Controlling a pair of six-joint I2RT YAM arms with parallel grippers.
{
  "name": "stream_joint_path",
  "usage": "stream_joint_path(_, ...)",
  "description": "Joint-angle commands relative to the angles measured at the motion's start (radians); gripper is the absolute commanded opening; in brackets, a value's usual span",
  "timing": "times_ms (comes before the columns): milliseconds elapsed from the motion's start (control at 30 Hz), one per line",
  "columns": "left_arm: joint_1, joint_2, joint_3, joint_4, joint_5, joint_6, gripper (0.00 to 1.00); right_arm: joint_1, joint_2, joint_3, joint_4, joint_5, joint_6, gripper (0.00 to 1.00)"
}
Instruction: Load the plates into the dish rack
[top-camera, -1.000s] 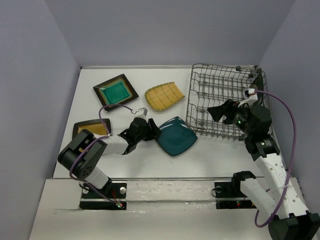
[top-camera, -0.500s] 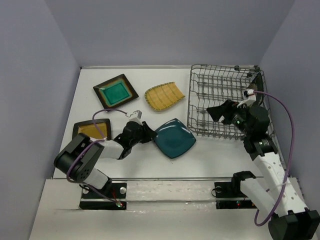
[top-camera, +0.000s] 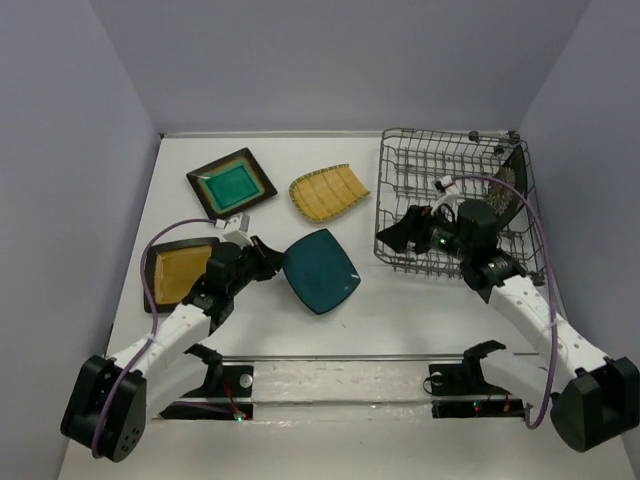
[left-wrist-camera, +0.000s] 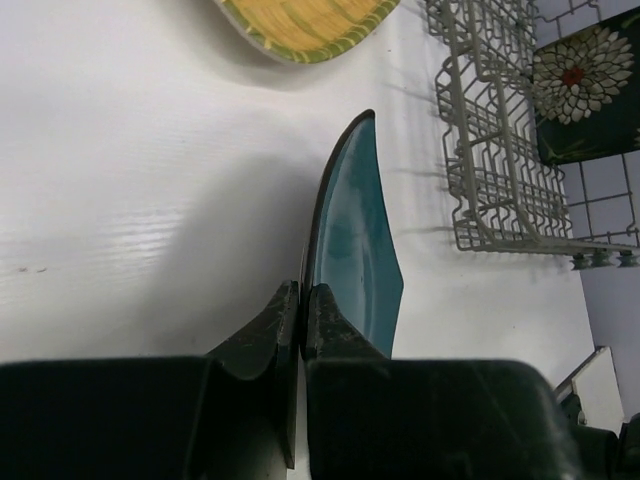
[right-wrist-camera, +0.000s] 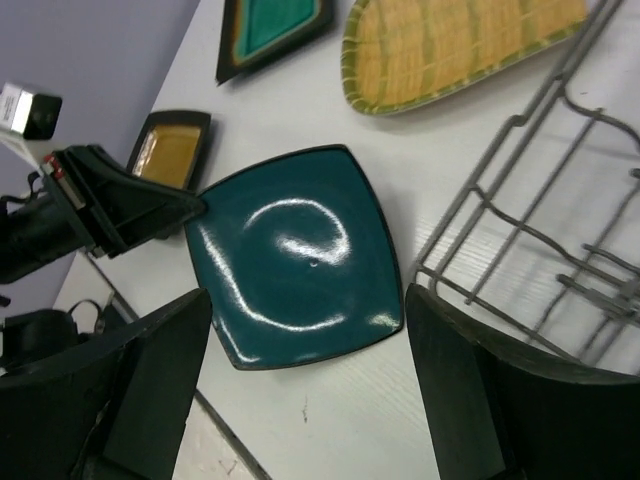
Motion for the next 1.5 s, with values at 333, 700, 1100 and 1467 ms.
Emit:
stream_joint_path(333, 0.119, -0.196, 0.187, -0.079, 0.253, -0.051, 0.06, 0.154, 0.328, 0.149, 0.251, -0.228, -0.081, 0.86)
stream_joint_path(700, 0.198, -0.237, 0.282, -0.088, 0.371, -0.094, 0.05, 0.163, 0.447, 0.220, 0.237, -0.230, -0.093, 0.89)
stream_joint_path(1100, 0.201, -0.225, 0.341, 0.034, 0.486, -0.190, 0.05, 0.185, 0.486, 0.198, 0.313, -0.432, -0.065, 0.88)
stream_joint_path(1467, 0.201, -0.225, 0.344, 0.048, 0.497, -0.187, 0.06, 0.194, 0.526, 0.053, 0.996, -0.650, 0.426, 0.12)
